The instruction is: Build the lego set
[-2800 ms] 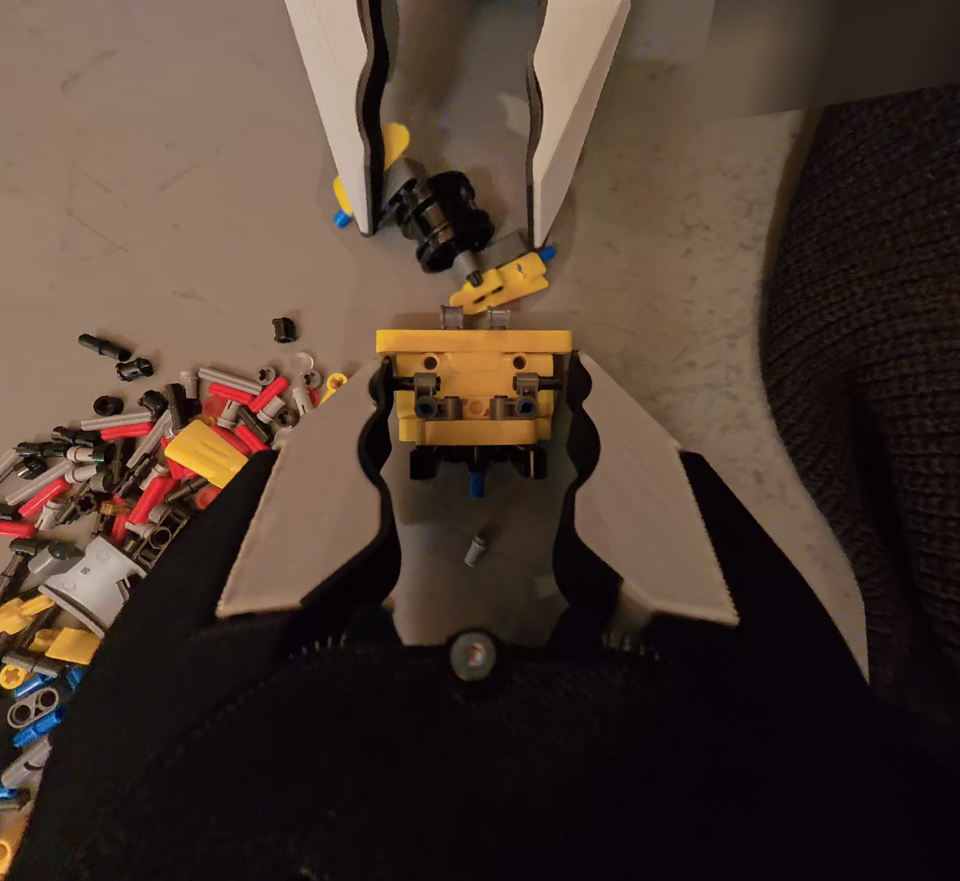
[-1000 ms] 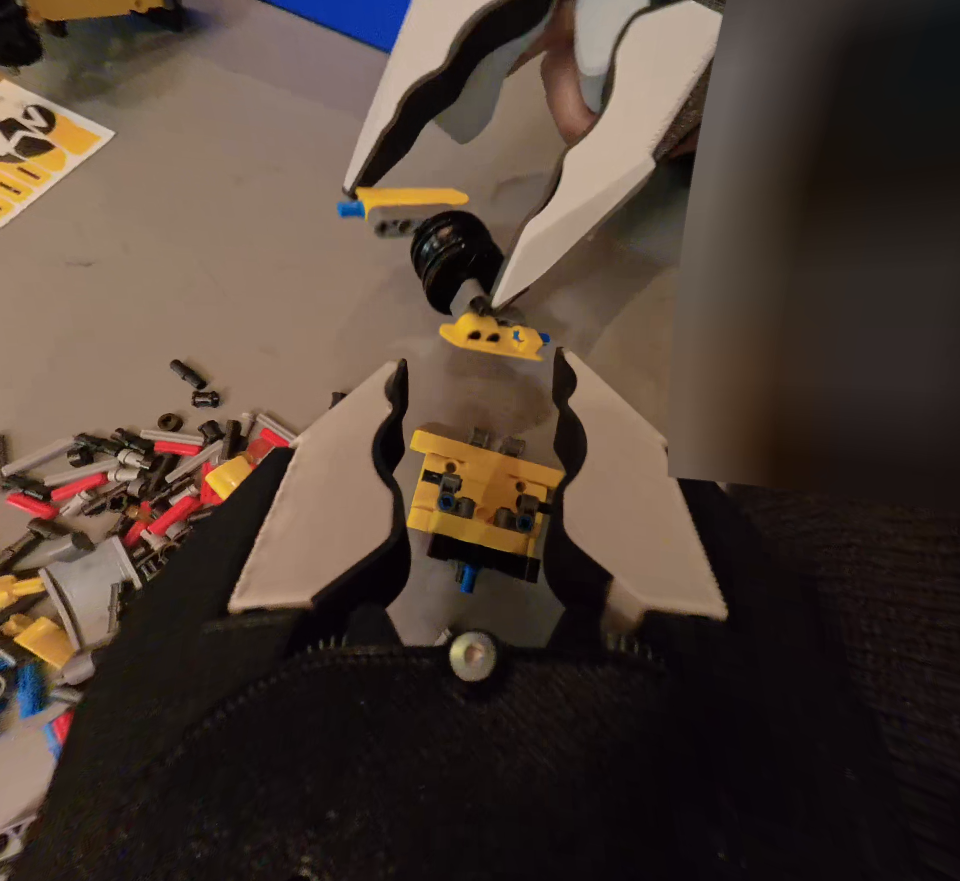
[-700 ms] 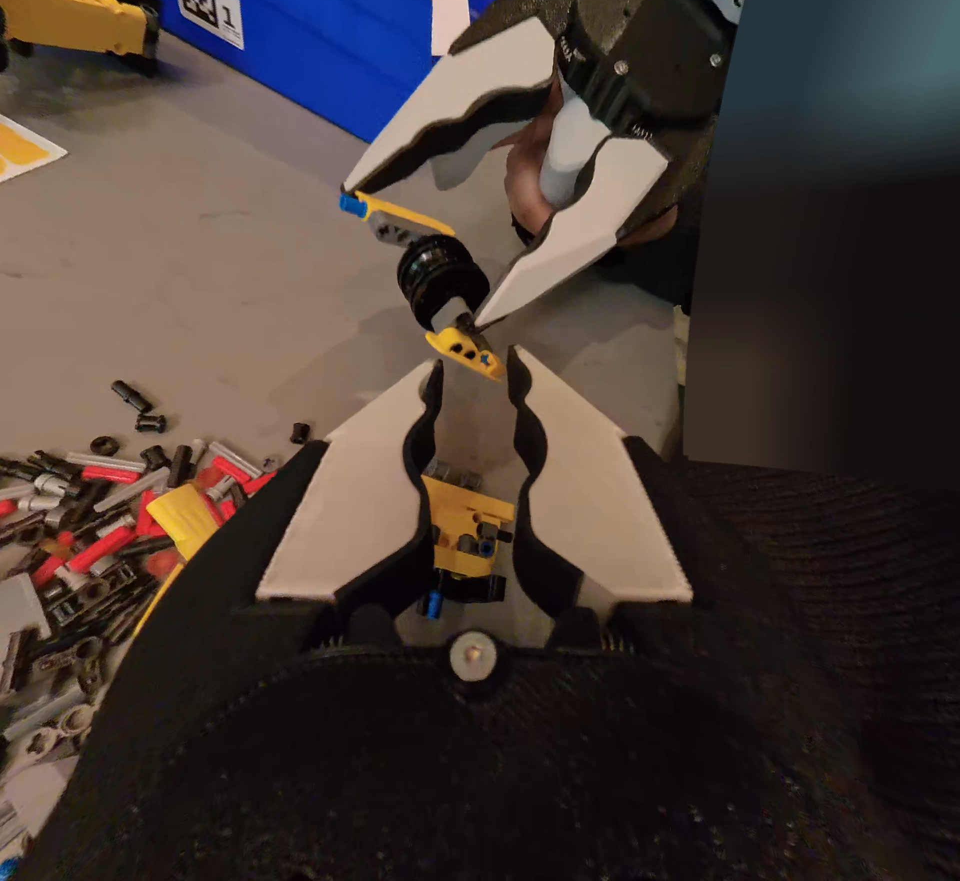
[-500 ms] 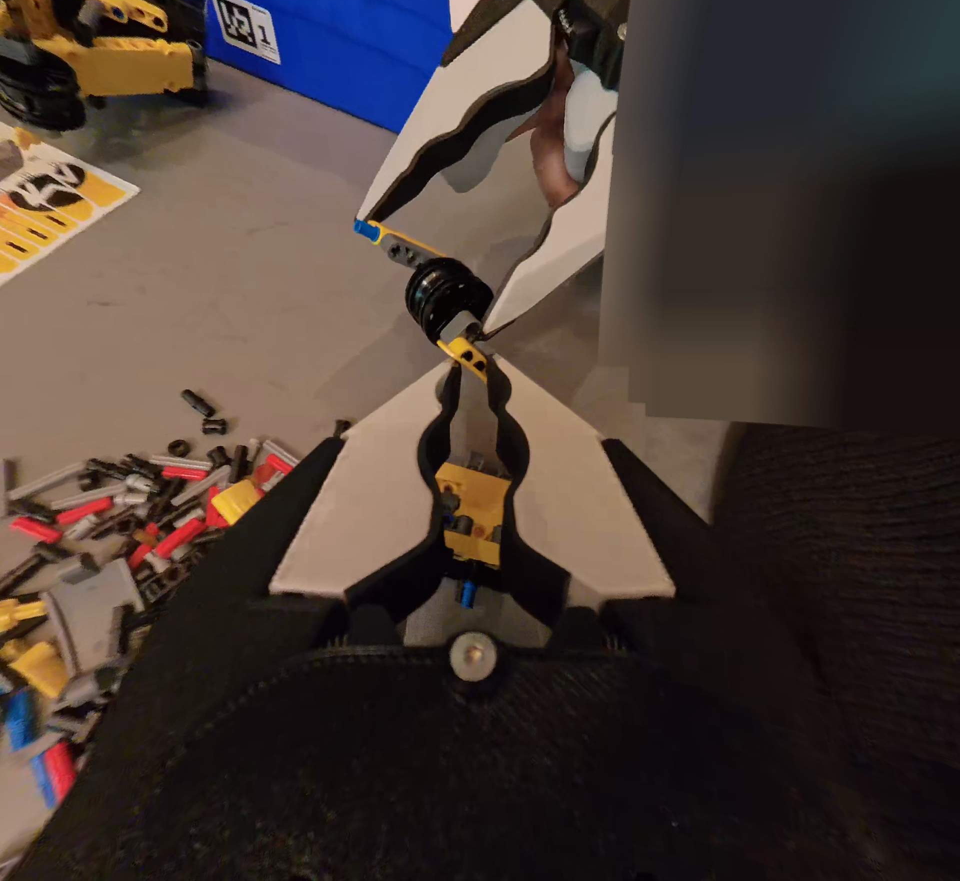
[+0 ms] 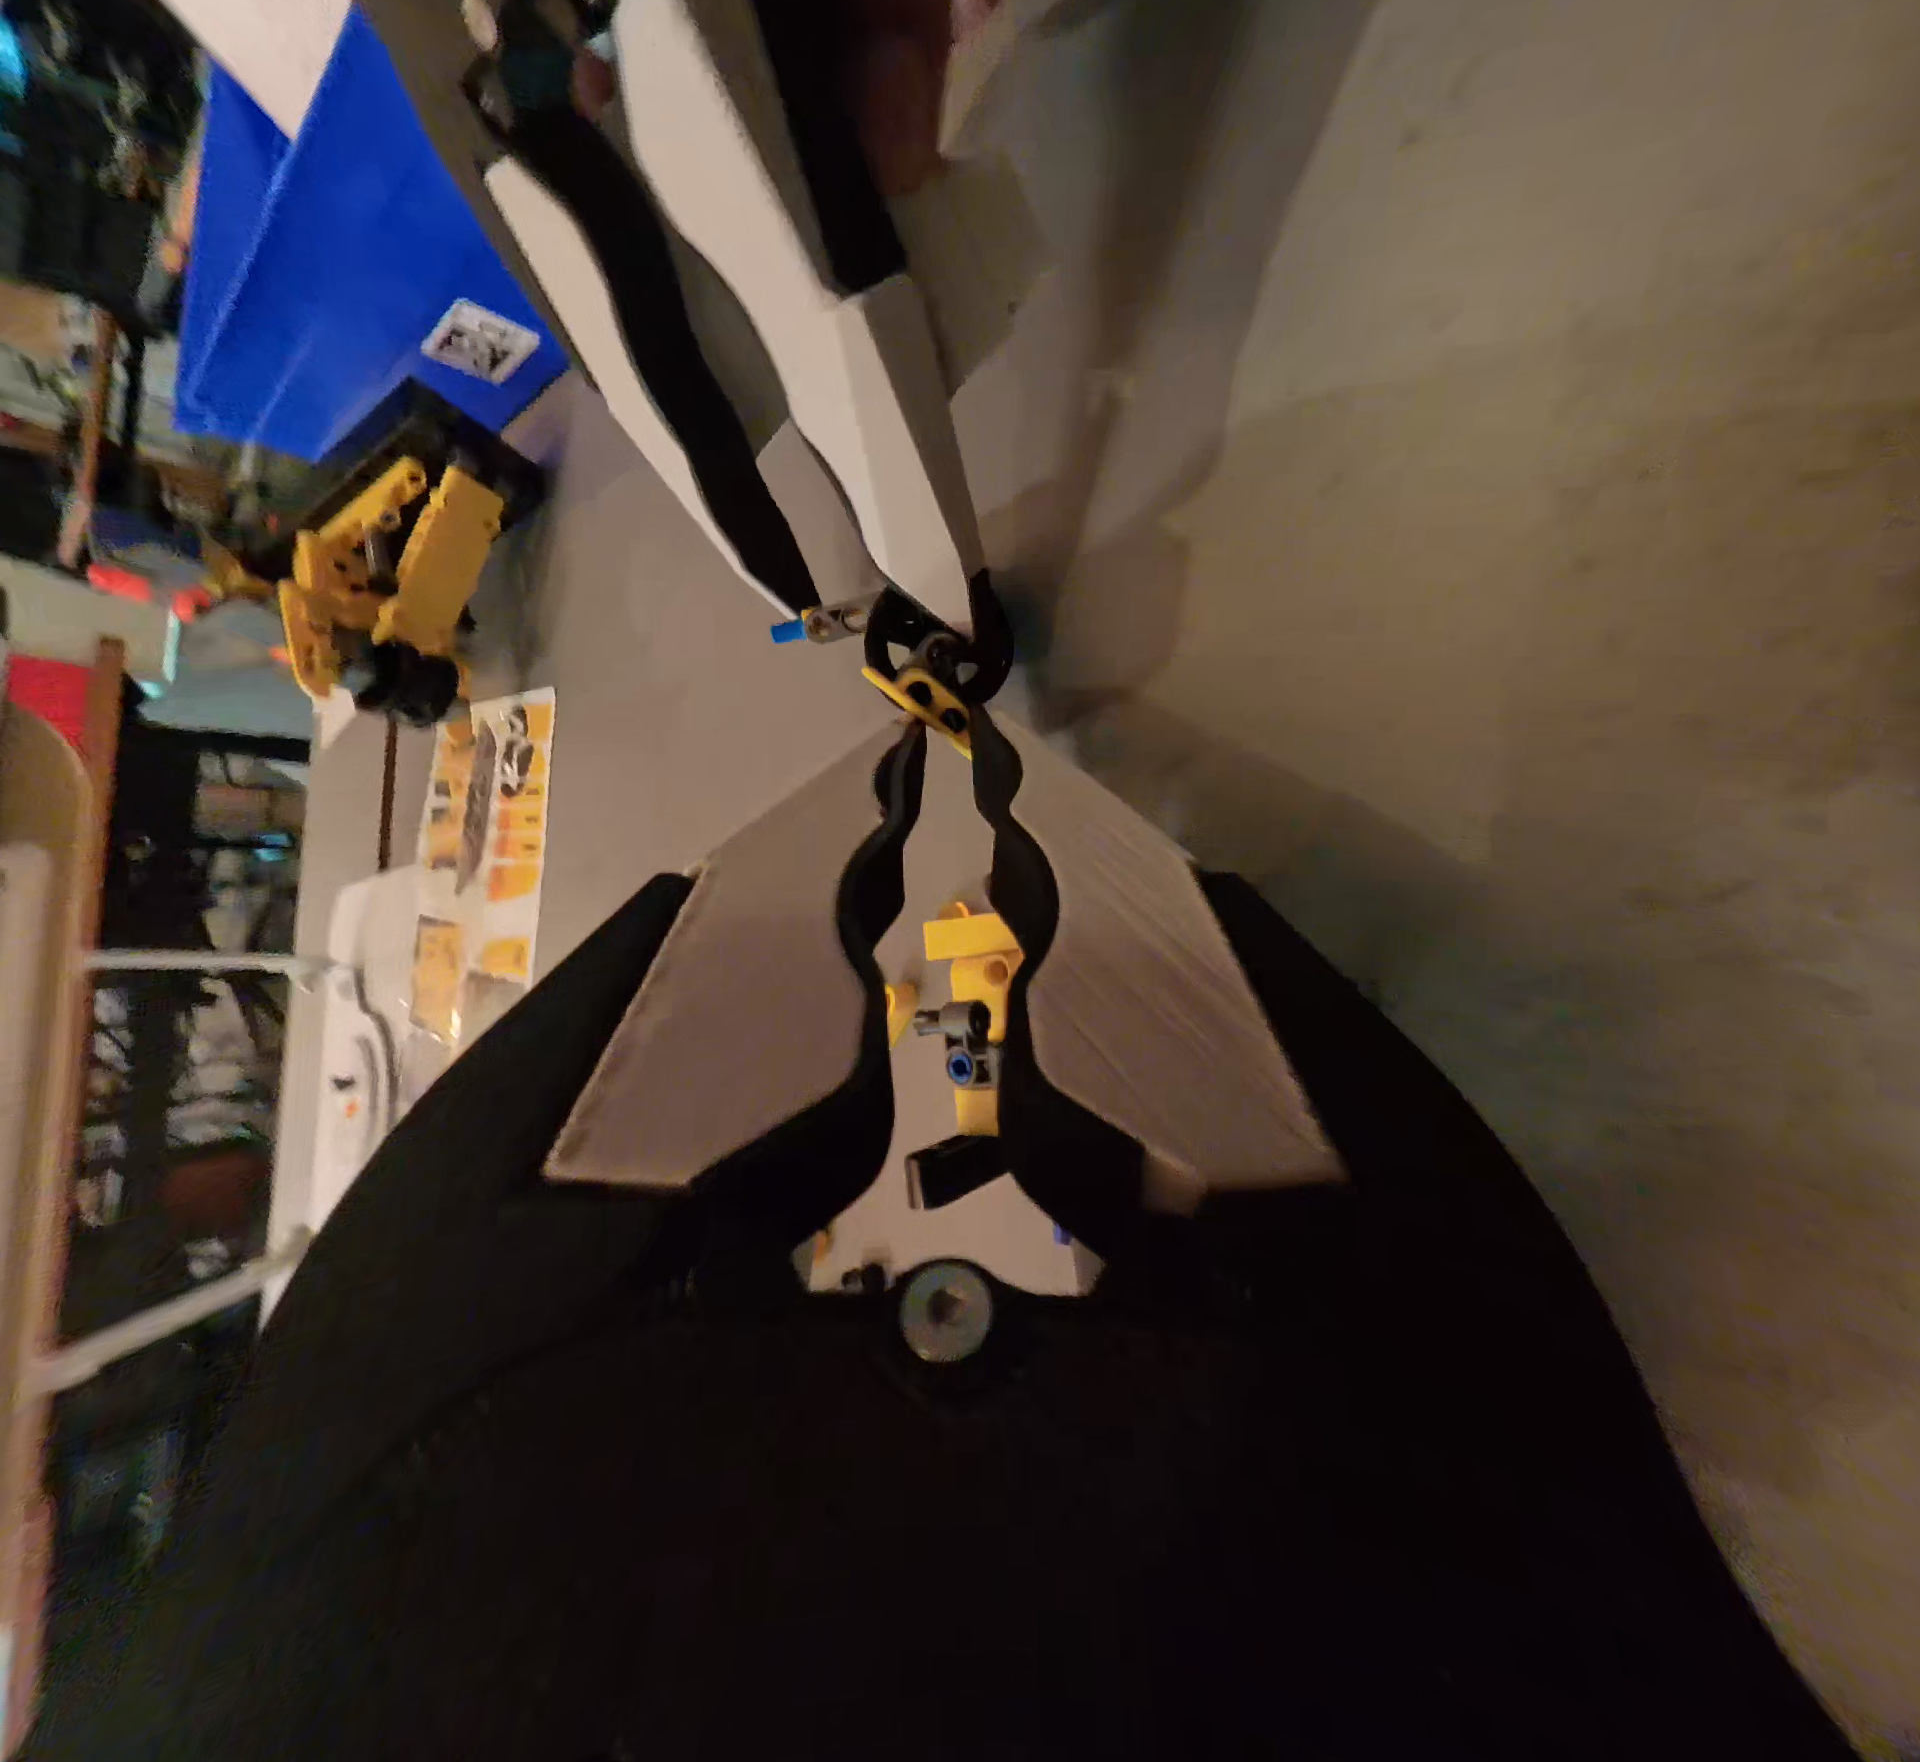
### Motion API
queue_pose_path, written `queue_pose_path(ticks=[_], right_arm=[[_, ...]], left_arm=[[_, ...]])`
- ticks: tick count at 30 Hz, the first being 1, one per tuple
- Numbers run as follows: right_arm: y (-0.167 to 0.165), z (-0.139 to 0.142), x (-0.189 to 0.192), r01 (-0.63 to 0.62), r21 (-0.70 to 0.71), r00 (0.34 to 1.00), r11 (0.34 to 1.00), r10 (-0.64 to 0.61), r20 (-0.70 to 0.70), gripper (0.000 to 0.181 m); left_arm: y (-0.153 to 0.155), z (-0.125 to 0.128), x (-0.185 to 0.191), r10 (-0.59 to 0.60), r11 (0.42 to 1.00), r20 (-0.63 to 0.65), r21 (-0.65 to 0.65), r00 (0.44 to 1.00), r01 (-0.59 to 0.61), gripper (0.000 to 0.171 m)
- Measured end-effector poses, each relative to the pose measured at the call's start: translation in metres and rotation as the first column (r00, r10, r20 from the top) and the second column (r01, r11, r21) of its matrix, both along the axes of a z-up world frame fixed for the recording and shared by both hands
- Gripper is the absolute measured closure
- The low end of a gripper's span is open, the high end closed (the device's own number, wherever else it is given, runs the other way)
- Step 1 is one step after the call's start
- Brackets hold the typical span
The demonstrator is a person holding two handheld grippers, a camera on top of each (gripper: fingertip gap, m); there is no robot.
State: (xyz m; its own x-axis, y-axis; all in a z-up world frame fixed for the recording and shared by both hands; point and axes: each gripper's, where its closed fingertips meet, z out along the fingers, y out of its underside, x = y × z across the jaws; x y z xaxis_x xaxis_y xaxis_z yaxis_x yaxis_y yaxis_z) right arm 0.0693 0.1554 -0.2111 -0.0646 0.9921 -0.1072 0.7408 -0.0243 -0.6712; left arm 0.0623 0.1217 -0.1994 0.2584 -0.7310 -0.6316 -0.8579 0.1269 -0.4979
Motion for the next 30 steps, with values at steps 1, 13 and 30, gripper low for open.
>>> queue_pose_path(ticks=[1, 13, 30], right_arm=[[-0.003, -0.001, 0.002, -0.011, -0.019, 1.000, 1.000, 0.011, 0.013, 0.125], [-0.022, -0.002, -0.005, -0.092, -0.138, 0.995, 0.986, 0.085, -0.058, 0.120], [-0.026, -0.001, -0.009, -0.082, -0.233, 0.994, 0.969, 0.062, -0.089, 0.114]], left_arm=[[-0.002, 0.000, 0.002, -0.031, 0.999, -0.019, 0.028, 0.999, 0.031, 0.166], [-0.016, -0.004, -0.005, -0.116, 0.982, -0.224, 0.118, 0.968, 0.145, 0.167], [-0.023, 0.009, -0.003, -0.155, 0.985, -0.081, 0.068, 0.985, 0.160, 0.136]])
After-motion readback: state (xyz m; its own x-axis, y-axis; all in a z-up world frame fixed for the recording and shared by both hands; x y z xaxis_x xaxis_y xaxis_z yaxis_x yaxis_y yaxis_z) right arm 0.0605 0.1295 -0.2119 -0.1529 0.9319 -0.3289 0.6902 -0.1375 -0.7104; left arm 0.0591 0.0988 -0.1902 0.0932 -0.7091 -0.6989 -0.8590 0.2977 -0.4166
